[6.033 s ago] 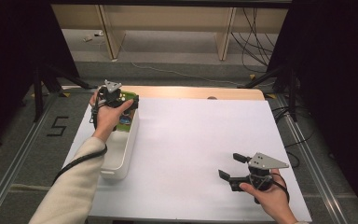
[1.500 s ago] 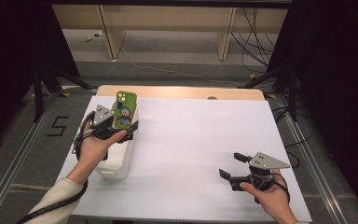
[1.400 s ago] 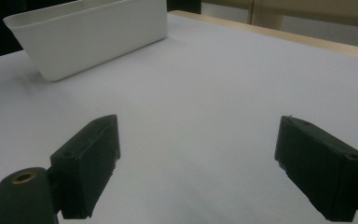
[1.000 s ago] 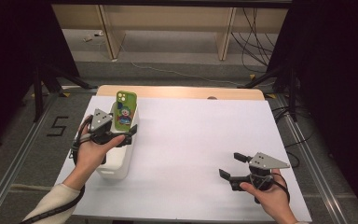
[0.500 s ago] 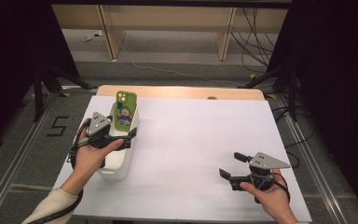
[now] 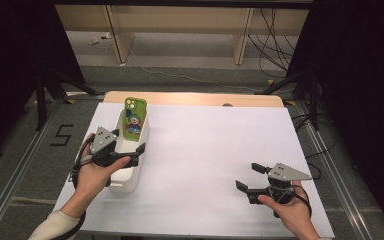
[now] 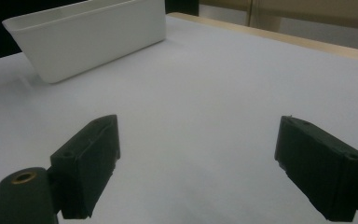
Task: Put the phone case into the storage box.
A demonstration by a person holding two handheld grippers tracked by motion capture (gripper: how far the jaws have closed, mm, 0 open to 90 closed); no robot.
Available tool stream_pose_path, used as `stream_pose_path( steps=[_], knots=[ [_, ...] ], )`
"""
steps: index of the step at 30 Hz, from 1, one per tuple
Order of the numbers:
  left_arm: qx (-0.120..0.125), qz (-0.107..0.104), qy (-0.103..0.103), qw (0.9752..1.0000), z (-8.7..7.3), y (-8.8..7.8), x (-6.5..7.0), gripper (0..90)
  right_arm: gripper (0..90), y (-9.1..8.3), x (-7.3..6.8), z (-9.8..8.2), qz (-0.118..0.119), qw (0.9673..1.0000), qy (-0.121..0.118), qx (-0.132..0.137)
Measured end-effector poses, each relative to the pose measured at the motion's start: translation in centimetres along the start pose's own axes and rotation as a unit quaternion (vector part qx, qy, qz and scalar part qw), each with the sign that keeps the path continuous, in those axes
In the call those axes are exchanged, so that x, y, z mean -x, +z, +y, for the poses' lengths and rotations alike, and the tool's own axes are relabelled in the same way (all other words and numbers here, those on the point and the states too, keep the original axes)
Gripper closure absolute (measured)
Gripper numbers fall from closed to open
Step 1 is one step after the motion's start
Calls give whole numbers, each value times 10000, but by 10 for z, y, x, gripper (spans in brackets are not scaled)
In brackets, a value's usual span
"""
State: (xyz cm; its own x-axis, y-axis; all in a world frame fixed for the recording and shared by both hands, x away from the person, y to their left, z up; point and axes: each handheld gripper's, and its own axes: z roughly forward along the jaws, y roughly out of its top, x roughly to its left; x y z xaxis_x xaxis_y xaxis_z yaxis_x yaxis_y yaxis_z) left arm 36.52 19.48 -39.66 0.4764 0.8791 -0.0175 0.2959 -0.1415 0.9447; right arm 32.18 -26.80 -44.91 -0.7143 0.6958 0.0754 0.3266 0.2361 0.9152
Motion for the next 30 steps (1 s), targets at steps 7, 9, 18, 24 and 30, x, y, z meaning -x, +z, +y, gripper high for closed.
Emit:
stream_pose_path(
  steps=[7, 9, 18, 24, 30],
  knots=[
    [14, -27, -20, 10000, -4, -7, 0, 28, 151, 0, 0, 0, -7, 10000, 6, 3],
    [4, -38, -30, 10000, -6, -9, 0, 28, 151, 0, 0, 0, -9, 10000, 2, 6],
    [-5, -112, -31, 9999, -10, -14, 2, 29, 151, 0, 1, 1, -15, 10000, 2, 32],
    [-10, -126, -35, 9999, -13, -17, 2, 31, 151, 0, 0, 1, -11, 10000, 3, 35],
    [26, -172, -25, 9998, -15, -21, 3, 32, 151, 0, 1, 1, -22, 10000, 1, 33]
  ],
)
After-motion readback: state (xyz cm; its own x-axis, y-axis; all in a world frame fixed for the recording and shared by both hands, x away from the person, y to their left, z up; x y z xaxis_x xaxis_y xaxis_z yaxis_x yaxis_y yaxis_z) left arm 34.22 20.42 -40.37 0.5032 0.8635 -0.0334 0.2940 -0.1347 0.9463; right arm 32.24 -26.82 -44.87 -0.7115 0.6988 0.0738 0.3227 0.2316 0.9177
